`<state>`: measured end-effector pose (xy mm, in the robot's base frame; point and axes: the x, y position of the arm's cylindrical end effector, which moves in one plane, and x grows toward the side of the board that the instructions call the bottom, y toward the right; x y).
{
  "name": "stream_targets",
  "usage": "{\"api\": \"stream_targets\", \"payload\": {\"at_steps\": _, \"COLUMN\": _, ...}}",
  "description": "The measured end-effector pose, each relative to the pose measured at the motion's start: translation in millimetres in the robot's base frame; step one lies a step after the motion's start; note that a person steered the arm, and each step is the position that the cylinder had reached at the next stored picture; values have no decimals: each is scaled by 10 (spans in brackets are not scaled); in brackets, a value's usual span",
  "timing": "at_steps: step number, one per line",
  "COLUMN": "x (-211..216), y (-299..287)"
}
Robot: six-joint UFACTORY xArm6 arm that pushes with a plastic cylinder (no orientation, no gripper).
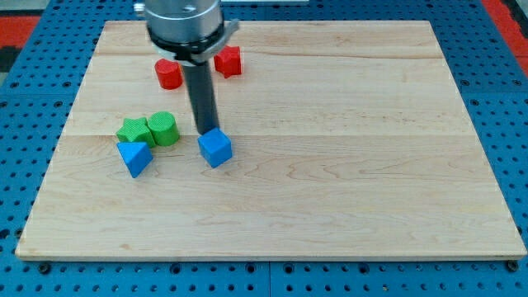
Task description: Slide the blue cube to the right side of the green circle
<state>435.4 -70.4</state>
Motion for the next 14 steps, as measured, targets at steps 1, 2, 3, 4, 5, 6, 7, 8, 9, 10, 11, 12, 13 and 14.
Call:
{"api": "stream_targets", "payload": {"at_steps": 1, "x": -38, "y": 161}}
{"api": "stream_targets", "payload": {"at_steps": 2, "x": -394, "y": 386}}
{"api": "stream_targets", "payload": {"at_steps": 3, "x": -244, "y": 1472}}
{"api": "stream_targets", "payload": {"at_steps": 4, "x": 631, "y": 1411}}
{"api": "stream_targets", "payload": {"at_steps": 5, "x": 658, "y": 817}}
{"api": "stream_targets", "payload": {"at_steps": 6, "x": 455, "y": 257}}
{"api": "stream_targets", "payload": {"at_steps": 7, "x": 433, "y": 77}}
{"api": "stream_targets", "payload": {"at_steps": 8, "x": 643, "y": -207}}
{"api": "stream_targets", "payload": {"at_steps": 9, "x": 454, "y": -322}}
{"api": "stream_targets", "payload": {"at_steps": 10, "x": 138, "y": 45}}
{"api": "stream_targets", "payload": {"at_steps": 11, "x": -181, "y": 192}}
{"api": "stream_targets", "payload": {"at_steps": 12, "x": 547, "y": 171}}
{"api": "stream_targets", "payload": {"at_steps": 13, "x": 720, "y": -462}}
{"api": "stream_targets", "payload": {"at_steps": 14, "x": 433, "y": -188}}
